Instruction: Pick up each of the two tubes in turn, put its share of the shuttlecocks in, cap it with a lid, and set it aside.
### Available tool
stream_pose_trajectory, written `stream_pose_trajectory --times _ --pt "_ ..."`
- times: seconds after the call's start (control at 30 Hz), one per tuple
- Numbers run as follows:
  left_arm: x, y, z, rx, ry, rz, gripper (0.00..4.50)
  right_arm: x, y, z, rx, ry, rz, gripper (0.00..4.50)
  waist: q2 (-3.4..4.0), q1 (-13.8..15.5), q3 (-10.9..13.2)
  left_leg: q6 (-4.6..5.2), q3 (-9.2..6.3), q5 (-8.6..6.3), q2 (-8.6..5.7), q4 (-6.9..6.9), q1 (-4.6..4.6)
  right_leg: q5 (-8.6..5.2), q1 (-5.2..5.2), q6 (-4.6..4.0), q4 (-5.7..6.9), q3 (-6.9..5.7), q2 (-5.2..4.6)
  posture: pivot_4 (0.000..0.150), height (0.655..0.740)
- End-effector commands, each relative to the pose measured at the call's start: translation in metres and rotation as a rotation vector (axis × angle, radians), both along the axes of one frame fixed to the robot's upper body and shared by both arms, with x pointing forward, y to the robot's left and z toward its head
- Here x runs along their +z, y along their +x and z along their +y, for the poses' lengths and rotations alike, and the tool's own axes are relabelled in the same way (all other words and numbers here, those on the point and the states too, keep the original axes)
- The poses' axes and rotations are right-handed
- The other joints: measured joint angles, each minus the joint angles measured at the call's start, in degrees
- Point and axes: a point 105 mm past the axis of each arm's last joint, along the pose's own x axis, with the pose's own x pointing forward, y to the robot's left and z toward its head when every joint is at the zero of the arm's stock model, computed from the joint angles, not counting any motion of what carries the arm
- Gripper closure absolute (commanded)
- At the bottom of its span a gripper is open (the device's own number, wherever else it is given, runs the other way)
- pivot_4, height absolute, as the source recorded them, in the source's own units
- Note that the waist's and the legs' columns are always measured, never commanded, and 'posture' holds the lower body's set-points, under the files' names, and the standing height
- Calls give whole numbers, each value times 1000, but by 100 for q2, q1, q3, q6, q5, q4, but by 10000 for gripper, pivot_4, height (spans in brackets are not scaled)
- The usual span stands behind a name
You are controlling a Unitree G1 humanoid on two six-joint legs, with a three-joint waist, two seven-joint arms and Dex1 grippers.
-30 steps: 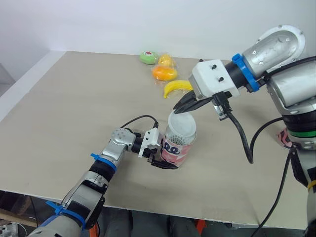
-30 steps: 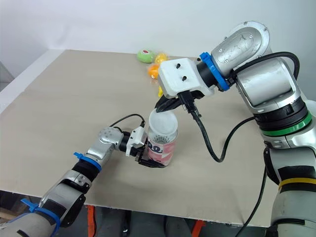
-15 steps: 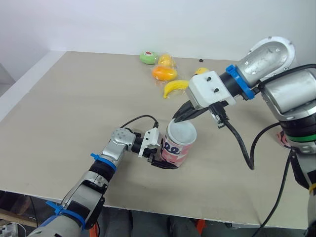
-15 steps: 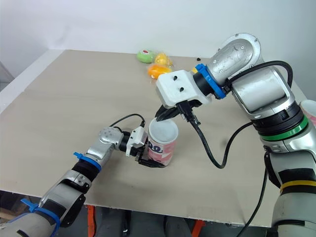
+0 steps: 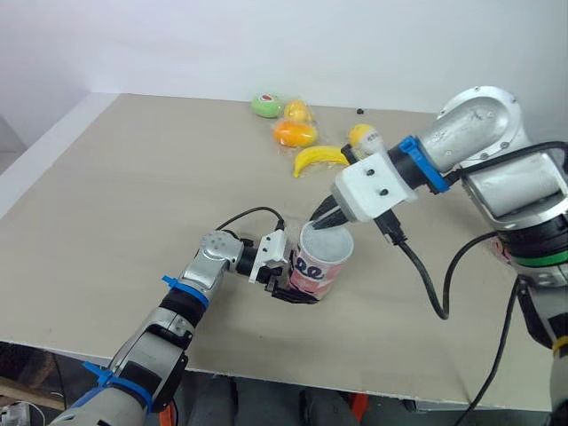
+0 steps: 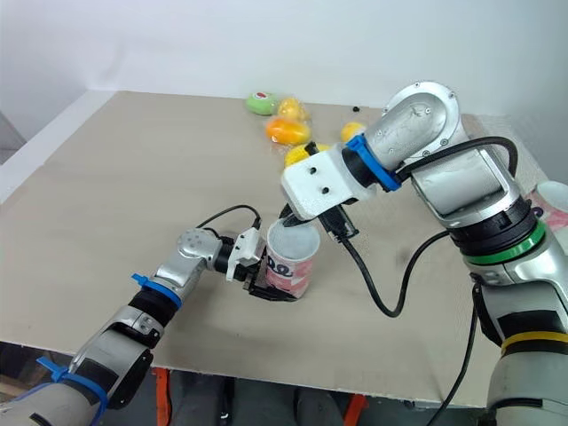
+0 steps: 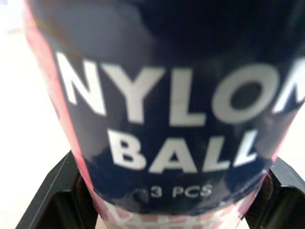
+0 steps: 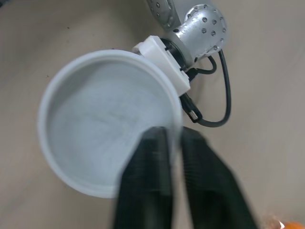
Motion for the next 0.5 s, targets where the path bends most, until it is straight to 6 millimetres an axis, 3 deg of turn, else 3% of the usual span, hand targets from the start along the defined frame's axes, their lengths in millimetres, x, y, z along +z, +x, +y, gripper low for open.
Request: stream_pose_trajectory --times 0.03,0.07,0.2,0.3,0.4,0.47,0.5 --pt "-8 4 11 48 34 20 11260 -16 -6 2 24 -53 67 23609 2 0 -1 0 0 0 0 0 0 1 -1 -1 0 0 0 1500 6946" --pt "-9 4 11 49 34 21 11260 -16 -6 2 20 -47 77 19873 0 0 -2 -1 0 1 1 0 1 2 -1 -3 0 -1 1 1500 6946" --pt "-9 4 10 50 33 21 11260 -18 2 -1 -26 -19 106 19873 -1 0 -3 -1 0 1 8 0 6 4 0 -7 0 -1 7 1500 6946" --pt "-10 4 10 51 32 20 11260 9 8 4 -68 106 136 19873 -1 -9 -4 -2 1 1 9 0 13 9 2 -13 0 0 8 1500 6946" --pt "-10 4 10 51 33 20 11260 32 1 3 -52 179 185 19873 -1 -5 -1 -3 1 3 10 0 14 25 -5 -24 1 -1 8 1500 6946" --pt "-10 4 10 51 33 20 11260 37 -4 -1 -45 187 202 19873 1 -1 1 -4 1 4 10 0 11 24 -8 -23 0 1 7 1500 6946" --pt "-10 4 10 52 33 20 11260 38 -5 -3 -47 184 205 22228 0 3 1 -3 2 4 10 0 8 24 -10 -22 0 1 7 1500 6946"
